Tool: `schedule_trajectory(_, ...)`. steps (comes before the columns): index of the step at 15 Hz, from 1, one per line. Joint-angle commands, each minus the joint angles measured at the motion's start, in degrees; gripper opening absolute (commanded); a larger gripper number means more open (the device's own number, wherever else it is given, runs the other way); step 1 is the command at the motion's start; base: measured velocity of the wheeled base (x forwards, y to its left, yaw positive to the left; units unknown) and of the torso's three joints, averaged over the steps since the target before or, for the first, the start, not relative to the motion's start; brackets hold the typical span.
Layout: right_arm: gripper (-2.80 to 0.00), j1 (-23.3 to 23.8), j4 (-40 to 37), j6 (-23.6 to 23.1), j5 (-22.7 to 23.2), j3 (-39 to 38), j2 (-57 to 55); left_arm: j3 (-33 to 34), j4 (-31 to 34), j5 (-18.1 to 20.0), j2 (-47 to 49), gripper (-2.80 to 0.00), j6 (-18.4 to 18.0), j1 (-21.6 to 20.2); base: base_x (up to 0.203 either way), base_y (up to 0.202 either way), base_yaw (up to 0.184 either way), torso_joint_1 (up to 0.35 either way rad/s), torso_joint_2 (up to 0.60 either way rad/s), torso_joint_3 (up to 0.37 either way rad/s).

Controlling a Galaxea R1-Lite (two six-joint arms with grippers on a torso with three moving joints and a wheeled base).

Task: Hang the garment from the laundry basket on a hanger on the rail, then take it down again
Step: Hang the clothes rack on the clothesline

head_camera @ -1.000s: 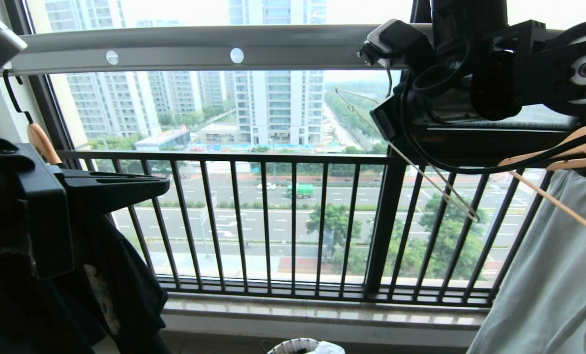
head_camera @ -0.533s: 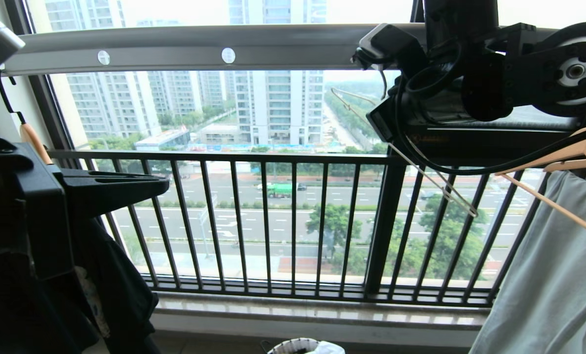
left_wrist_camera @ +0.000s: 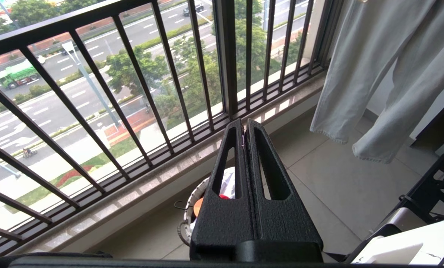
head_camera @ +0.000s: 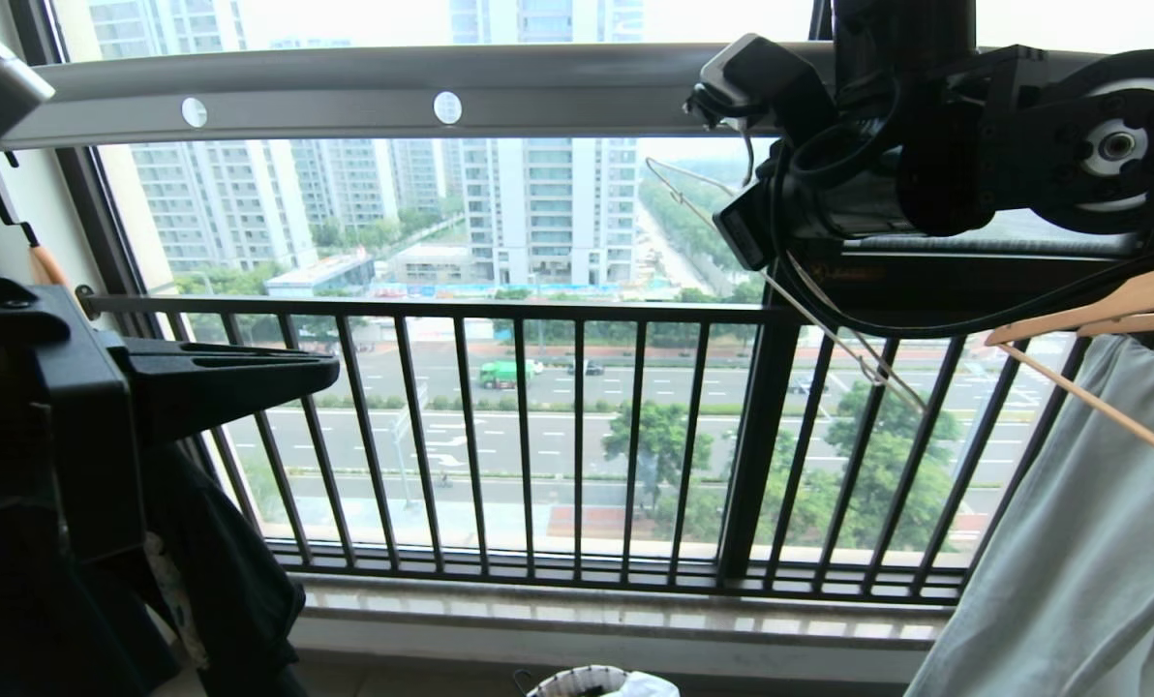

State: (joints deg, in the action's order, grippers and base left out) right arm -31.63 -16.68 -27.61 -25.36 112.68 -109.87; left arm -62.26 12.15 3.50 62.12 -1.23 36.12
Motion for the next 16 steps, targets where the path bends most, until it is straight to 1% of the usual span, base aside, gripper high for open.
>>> schedule_trajectory(1, -2.8, -0.09, -0.12, -0.33, -0.13, 0.0, -0.69, 0.03, 0.06, 0.02, -0.07, -2.8, 0.0, 0.26, 0.0, 0.0, 0.0, 0.0, 0.0, 0.0)
schedule_trajectory(8, -2.8, -0.09, -0.11, -1.3, -0.13, 0.0, -1.04, 0.03, 0.06, 0.02, -0.51, -2.8, -0.09, 0.26, 0.0, 0.0, 0.0, 0.0, 0.0, 0.0)
schedule_trajectory(9, 0.0, -0.09, -0.11, -1.3, -0.22, 0.0, -1.04, 0.03, 0.06, 0.02, -0.51, -2.8, -0.09, 0.26, 0.0, 0.0, 0.0, 0.0, 0.0, 0.0)
schedule_trajectory(14, 0.0, -0.36, -0.22, -0.83, -0.13, -0.84, 0.16, 0.03, 0.06, 0.02, -0.42, -2.8, -0.09, 0.26, 0.0, 0.0, 0.0, 0.0, 0.0, 0.0)
schedule_trajectory(16, 0.0, -0.81, -0.31, 0.23, -0.15, -1.9, 1.58, 0.11, 0.06, 0.02, -0.42, -2.8, -0.02, 0.26, 0.0, 0.0, 0.0, 0.0, 0.0, 0.0)
